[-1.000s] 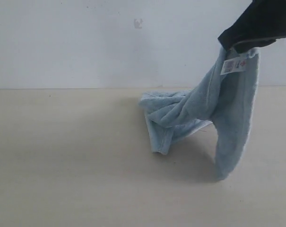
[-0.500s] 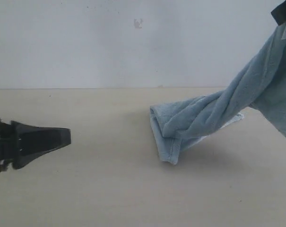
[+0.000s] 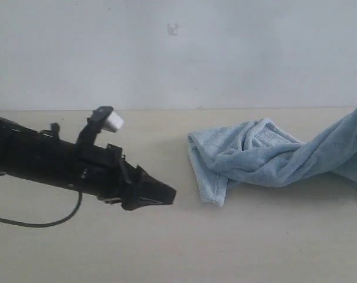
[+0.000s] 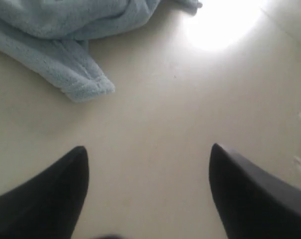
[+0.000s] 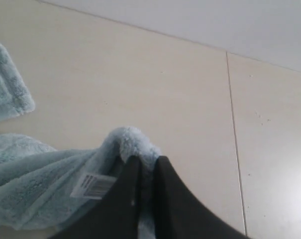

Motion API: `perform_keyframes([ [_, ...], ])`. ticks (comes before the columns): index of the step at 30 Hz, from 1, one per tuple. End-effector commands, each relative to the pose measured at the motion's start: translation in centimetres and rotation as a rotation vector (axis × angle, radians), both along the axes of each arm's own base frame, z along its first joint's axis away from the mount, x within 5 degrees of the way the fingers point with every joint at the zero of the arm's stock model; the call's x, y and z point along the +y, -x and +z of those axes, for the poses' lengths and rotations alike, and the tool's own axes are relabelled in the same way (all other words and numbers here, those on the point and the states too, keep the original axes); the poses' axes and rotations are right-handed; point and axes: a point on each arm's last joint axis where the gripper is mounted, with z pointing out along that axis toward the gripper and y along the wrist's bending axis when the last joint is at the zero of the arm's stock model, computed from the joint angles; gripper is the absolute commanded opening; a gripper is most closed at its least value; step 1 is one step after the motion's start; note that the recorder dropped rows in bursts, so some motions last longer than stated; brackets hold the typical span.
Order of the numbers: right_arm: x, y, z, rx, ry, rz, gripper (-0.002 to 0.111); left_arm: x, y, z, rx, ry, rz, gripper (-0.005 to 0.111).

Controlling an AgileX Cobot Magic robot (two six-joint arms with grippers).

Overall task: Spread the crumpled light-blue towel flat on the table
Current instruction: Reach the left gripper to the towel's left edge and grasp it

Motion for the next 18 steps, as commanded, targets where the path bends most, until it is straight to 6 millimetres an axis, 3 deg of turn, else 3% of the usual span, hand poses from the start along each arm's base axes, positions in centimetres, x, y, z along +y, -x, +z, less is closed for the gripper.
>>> perform_keyframes([
  [1,-0.7,-1.1,-0.6,-0.027,-0.028,-0.012,0.000,-2.0,-0.9,-1.8,-0.010,-0.086,-0.031,0.065],
  [5,-0.2,-1.7,-1.2,-0.032,-0.074,0.027,0.000,-4.1,-2.1,-2.0,-0.074,-0.137,-0.025,0.066],
  [12,-0.1,-2.1,-2.1,-0.014,-0.086,0.034,0.000,-8.9,-2.8,-1.6,-0.298,-0.283,-0.175,0.066],
  [15,-0.1,-2.2,-2.1,-0.020,-0.086,0.036,0.000,-10.4,-2.9,-2.6,-0.403,-0.389,-0.253,0.066],
  [18,-0.1,-2.3,-2.1,-0.026,-0.084,0.041,0.000,-10.6,-3.3,-3.9,-0.462,-0.478,-0.235,0.066],
])
